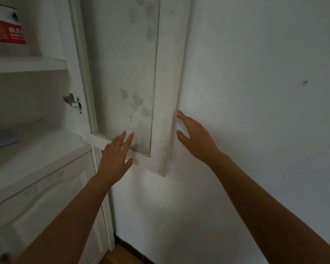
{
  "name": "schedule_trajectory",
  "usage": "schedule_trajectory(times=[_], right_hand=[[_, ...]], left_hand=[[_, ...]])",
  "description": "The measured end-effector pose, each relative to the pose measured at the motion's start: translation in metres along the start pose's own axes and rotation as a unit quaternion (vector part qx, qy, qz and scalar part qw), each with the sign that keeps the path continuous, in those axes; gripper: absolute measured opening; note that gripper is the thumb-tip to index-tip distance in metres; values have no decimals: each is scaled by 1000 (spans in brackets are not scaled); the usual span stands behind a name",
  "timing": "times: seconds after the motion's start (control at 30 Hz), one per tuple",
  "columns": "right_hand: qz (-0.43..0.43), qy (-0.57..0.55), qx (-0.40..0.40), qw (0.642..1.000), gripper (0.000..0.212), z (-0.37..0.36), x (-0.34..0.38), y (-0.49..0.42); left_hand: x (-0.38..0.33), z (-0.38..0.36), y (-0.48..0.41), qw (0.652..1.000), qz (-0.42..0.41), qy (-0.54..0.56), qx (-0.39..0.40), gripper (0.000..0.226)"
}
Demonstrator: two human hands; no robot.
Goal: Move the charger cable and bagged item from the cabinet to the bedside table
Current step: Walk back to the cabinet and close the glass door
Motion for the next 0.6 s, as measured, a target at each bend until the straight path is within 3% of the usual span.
schedule_trajectory(times=[0.3,0.6], right_hand=[[-29,-95,-49,994,49,1,17,-17],[-36,-73,-80,993,40,4,37,-13]], left_hand=[[10,-5,-11,1000,-20,14,15,82],[19,1,-4,998,-48,29,14,81]])
Point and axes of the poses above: each hand's wrist, its own y-axis away from the middle knuckle, its own z-axis out of the back of the hand, x = y × z, the point moved 4 cm from there along -y, towards the middle knuckle, and after that the axes turned 10 degrees about z, right-handed, at the moved point
